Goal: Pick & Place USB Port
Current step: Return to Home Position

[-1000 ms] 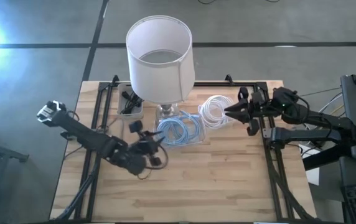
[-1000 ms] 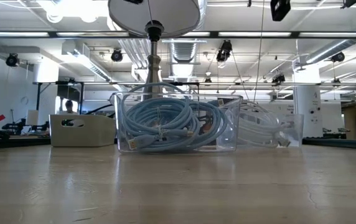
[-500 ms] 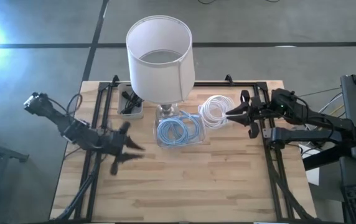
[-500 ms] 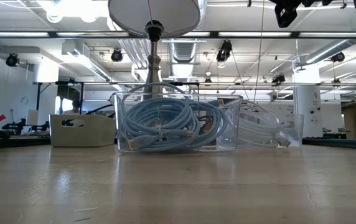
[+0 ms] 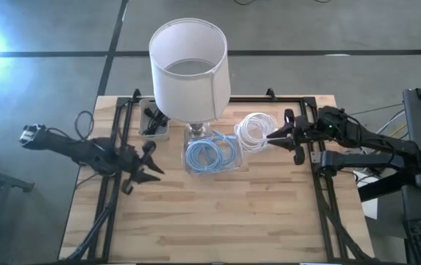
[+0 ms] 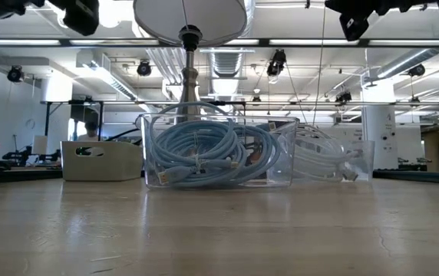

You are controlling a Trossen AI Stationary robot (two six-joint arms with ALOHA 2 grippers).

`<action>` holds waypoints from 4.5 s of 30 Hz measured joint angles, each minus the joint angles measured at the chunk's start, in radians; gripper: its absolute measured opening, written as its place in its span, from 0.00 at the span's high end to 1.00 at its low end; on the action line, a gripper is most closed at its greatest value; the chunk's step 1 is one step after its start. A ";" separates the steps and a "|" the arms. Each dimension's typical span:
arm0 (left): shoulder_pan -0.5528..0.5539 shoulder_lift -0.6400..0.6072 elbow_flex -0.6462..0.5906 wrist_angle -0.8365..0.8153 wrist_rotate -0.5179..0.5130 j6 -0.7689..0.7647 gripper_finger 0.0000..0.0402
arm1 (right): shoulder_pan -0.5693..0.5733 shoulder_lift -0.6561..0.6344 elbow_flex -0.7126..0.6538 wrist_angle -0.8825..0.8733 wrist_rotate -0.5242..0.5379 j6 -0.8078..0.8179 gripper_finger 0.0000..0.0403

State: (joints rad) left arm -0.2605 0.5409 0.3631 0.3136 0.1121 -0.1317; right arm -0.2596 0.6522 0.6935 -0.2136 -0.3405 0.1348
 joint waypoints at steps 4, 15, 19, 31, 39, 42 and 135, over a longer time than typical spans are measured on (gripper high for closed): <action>0.040 -0.175 -0.051 -0.040 0.091 0.030 0.73 | 0.000 -0.044 -0.013 0.024 0.000 -0.048 0.82; 0.043 -0.491 -0.242 -0.026 0.044 0.028 0.73 | -0.003 -0.188 -0.232 0.178 0.002 -0.009 0.81; 0.043 -0.538 -0.280 -0.025 0.048 0.063 0.73 | -0.005 -0.243 -0.295 0.202 0.002 0.019 0.80; 0.045 -0.541 -0.352 0.007 0.028 0.094 0.73 | -0.026 -0.463 -0.478 0.255 0.033 0.043 0.78; 0.049 -0.541 -0.354 -0.019 -0.107 0.150 0.73 | -0.025 -0.600 -0.556 0.214 0.030 0.083 0.82; 0.049 -0.541 -0.354 -0.023 -0.192 0.172 0.73 | -0.025 -0.635 -0.589 0.210 0.029 0.108 0.83; 0.049 -0.538 -0.353 -0.038 -0.226 0.151 0.73 | -0.024 -0.605 -0.685 0.235 0.264 0.195 0.78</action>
State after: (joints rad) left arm -0.2119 0.0025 0.0105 0.2756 -0.1139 0.0188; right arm -0.2840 0.0475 0.0090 0.0212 -0.0769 0.3298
